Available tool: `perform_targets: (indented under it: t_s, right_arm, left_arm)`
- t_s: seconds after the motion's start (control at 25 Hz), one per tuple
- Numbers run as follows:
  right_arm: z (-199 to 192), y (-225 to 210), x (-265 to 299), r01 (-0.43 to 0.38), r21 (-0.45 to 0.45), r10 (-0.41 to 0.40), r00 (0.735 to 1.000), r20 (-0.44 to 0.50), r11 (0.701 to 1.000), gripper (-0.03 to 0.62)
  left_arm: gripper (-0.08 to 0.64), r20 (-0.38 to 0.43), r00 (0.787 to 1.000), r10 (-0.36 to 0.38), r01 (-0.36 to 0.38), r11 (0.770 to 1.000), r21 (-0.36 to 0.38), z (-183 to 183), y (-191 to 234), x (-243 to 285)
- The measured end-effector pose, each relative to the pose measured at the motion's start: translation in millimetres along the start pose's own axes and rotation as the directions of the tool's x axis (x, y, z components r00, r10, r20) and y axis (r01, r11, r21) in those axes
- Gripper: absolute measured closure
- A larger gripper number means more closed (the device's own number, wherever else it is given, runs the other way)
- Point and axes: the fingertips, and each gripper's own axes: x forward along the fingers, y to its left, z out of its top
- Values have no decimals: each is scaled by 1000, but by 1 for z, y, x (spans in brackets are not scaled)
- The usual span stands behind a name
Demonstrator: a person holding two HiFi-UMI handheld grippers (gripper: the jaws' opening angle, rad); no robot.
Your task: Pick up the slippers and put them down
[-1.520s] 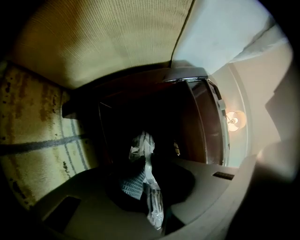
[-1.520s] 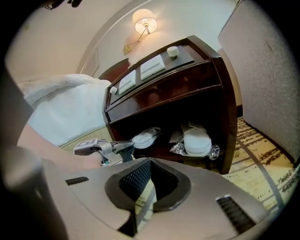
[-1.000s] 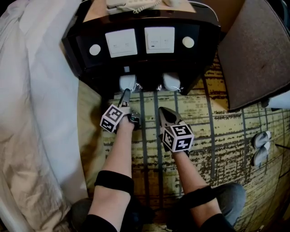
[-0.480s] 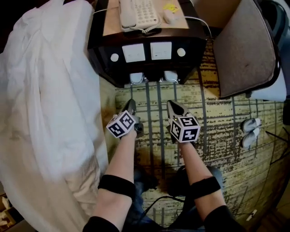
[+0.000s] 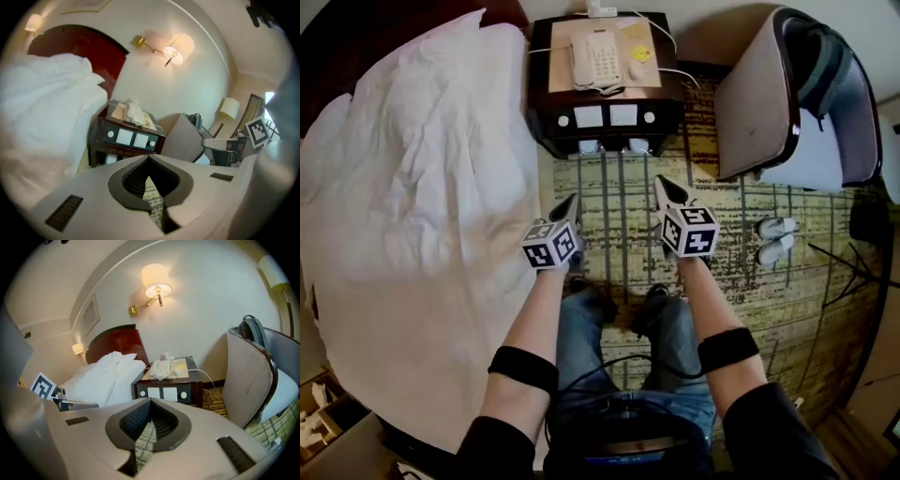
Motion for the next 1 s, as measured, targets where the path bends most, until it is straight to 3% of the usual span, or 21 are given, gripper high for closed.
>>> perform_targets:
  t_s: [0.36,0.8,1.0]
  right_arm:
    - [121,45,-157,-12,-100,15,999,32,995,591]
    - [143,59,-254,-40,-167,52,996,67,985,591]
    - [136,58,-284,-46,-168,59,995,75,985,591]
  left_arm:
    - [555,76,997,-19,11,995,102,105,-110,-156]
    - [556,173,985,-4,-19,992,129,125,-157,-243]
    - [556,167,986,-1,-31,981,190,113,-173,-267]
